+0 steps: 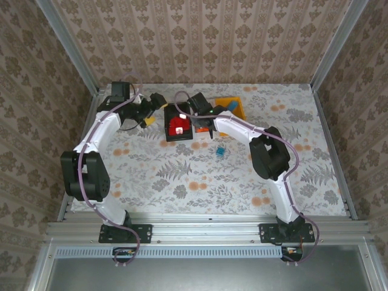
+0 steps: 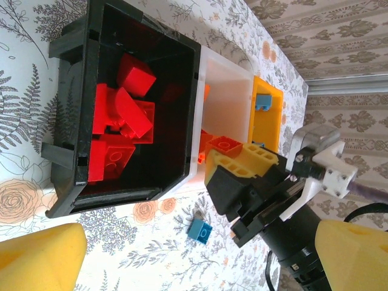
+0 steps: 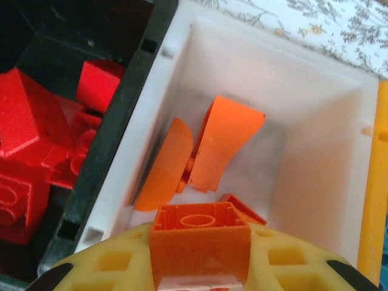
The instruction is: Sort the legos into containers by color
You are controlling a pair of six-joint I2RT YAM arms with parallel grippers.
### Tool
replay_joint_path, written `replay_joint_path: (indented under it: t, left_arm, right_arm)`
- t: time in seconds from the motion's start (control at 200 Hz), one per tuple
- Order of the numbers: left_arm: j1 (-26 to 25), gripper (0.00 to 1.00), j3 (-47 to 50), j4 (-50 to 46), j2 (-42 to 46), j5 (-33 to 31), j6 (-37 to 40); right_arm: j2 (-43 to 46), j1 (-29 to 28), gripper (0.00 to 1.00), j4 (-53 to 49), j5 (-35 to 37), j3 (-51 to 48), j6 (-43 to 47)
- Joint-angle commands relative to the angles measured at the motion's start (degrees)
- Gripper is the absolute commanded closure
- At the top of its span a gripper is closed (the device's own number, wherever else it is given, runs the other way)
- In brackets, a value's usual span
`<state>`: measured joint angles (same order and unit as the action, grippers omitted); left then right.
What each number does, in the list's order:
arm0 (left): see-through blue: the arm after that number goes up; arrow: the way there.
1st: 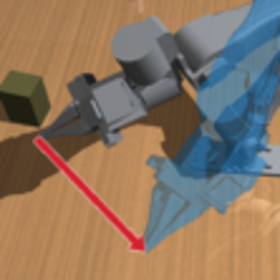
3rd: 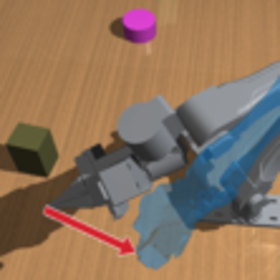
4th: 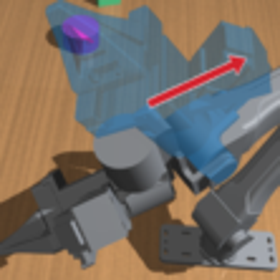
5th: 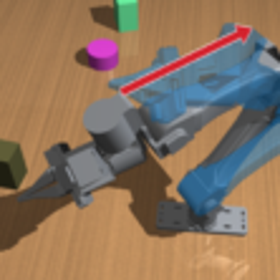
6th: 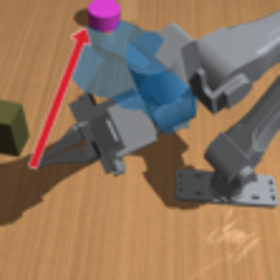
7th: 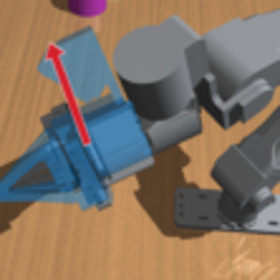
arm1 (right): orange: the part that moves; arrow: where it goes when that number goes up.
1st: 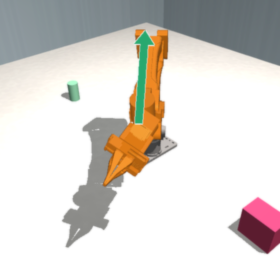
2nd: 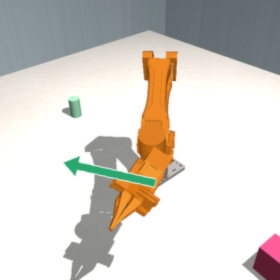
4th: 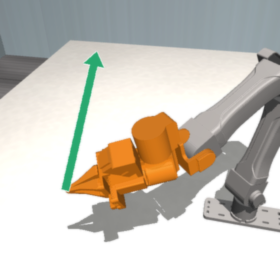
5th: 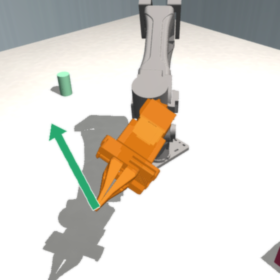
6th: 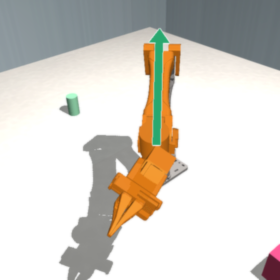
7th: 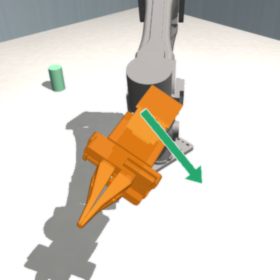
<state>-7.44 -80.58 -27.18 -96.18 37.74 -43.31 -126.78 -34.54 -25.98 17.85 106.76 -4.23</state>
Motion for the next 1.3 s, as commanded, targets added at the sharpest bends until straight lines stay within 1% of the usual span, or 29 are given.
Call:
replay_joint_path:
  t: [0.0, 0.125, 0.205, 0.28, 0.4, 0.505, 0.565, 0.58, 0.665, 0.74, 0.815, 0.955, 1.045, 1.09, 1.195, 1.295]
  left_arm:
    - [0.3, 0.01, 0.2, 0.3, 0.6, 0.8, -0.3]
    - [0.3, 0.01, 0.3, 0.7, 0.2, 1.4, -0.7]
    - [0.3, 0.01, 0.5, 1.0, 0.1, 1.8, -1.0]
    - [0.2, 0.01, 0.6, 1.2, 0.2, 1.9, -0.9]
    - [0.1, 0.01, 0.6, 1.3, 0.1, 1.9, -1.0]
    - [-0.1, 0.01, 0.7, 1.5, 0.0, 2.5, -1.4]
    - [-0.3, 0.01, 0.8, 1.8, 0.2, 2.8, -1.6]
    - [-0.2, 0.01, 0.8, 1.9, 0.3, 2.9, -1.7]
    - [-0.8, 0.01, 0.9, 2.0, 0.7, 2.8, -1.7]
    - [-1.5, 0.01, 0.9, 2.0, 1.0, 2.6, -1.7]
    - [-2.7, 0.01, 1.0, 1.9, 1.0, 2.4, -1.6]
    - [-7.2, 0.01, 1.5, 2.4, 0.1, 2.5, -2.0]
    - [-11.6, 0.01, 1.5, 2.4, -1.1, 2.5, -1.7]
    - [-13.6, 0.01, 1.2, 2.2, -1.9, 2.5, -1.4]
    - [-16.4, 0.01, 0.4, 0.7, -3.5, 2.4, -0.3]
    - [-16.9, 0.01, 0.4, 0.2, -3.6, 1.7, 0.2]
  right_arm:
    - [-2.9, 0.5, 0.68, -3.5, 1.0, 5.8, 1.0]
    - [-5.5, 0.8, 0.67, -4.4, 1.1, 9.1, 1.2]
    - [-6.9, 0.9, 0.64, -6.5, 1.4, 10.9, 1.2]
    - [-7.2, 0.9, 0.56, -7.0, 1.6, 11.8, 1.2]
    - [-4.8, 0.6, 0.41, -6.2, 1.4, 10.8, 0.7]
    - [-1.1, 0.2, 0.35, -5.7, 1.7, 9.3, -0.4]
    - [2.3, -0.2, 0.33, -5.0, 2.2, 5.6, -1.3]
    - [3.6, -0.3, 0.32, -3.4, 2.4, 4.6, -1.5]
    - [10.4, -1.3, 0.29, 0.4, 3.3, -4.4, -3.7]
    - [15.5, -1.9, 0.26, 1.1, 4.9, -12.2, -7.7]
    - [19.5, -2.2, 0.23, 0.1, 7.1, -19.1, -13.6]
    - [24.8, -2.3, 0.2, 1.4, 5.1, -32.8, -26.0]
    - [26.4, -2.3, 0.18, 3.5, 3.7, -39.6, -33.1]
    - [26.3, -2.3, 0.17, 5.9, 1.9, -42.4, -35.1]
    - [23.0, -2.3, 0.16, 5.6, -1.0, -42.5, -38.1]
    - [19.5, -2.3, 0.17, 7.9, -4.0, -42.5, -39.3]
